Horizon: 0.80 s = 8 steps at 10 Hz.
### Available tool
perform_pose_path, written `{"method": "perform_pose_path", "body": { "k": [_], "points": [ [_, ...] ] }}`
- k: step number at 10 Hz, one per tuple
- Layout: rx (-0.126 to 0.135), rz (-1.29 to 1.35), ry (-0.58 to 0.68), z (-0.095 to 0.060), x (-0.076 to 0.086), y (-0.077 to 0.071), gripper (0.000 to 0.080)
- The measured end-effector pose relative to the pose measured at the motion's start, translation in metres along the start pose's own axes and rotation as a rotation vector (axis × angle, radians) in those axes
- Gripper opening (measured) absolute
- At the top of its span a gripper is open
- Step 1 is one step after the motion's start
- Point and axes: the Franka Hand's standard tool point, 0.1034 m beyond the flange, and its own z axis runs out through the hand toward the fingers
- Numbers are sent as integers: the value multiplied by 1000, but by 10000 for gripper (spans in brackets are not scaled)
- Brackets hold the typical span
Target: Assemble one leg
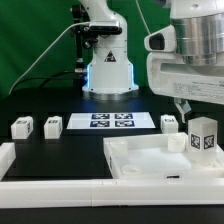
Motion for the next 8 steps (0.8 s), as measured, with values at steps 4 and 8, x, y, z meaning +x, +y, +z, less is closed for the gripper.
{"method": "perform_pose_path", "body": {
  "k": [4, 8],
  "points": [
    [-20, -486, 10, 1, 0, 1, 649],
    [-23, -903, 7, 2, 4, 4, 649]
  ]
}}
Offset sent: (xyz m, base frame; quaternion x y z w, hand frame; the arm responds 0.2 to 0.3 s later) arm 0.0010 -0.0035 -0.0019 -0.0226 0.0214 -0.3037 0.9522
